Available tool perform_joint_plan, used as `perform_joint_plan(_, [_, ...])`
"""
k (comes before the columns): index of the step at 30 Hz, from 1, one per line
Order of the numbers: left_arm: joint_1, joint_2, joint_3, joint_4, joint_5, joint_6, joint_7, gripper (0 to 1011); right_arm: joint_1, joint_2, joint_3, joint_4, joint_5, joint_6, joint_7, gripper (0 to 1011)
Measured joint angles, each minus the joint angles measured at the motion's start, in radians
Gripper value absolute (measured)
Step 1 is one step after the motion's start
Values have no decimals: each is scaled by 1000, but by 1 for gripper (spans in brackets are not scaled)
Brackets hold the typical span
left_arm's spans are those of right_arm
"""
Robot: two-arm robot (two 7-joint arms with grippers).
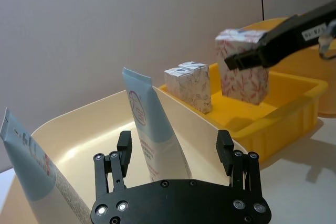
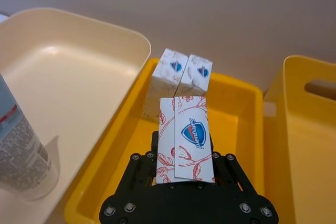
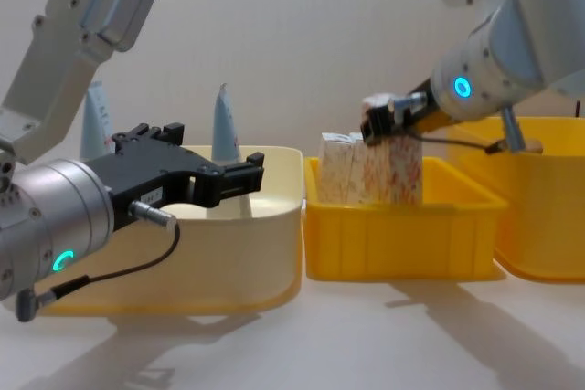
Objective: Bimanual collaborative sorting of washing and personal care products
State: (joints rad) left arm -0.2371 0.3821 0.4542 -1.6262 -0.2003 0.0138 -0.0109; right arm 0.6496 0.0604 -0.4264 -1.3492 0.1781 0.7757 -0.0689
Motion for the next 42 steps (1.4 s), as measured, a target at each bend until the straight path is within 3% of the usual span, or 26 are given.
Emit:
perform_joint_plan(13, [0,0,0,0,0,0,0,1003,-18,44,22,-124,-49,-68,-35,404])
perform_joint_plan(25, [0,0,0,0,0,0,0,1003,-34,94,70,-171,-100,-92,-91,404])
perform_joint_plan(30, [0,0,0,0,0,0,0,1003,-32,107,105,-152,-107,-92,-110,404])
perform_joint_plan(33, [0,0,0,0,0,0,0,1003,-11,111,137,-104,-107,-93,-117,404])
perform_joint_plan(42, [0,0,0,0,0,0,0,1003,43,108,183,8,-94,-113,-115,404])
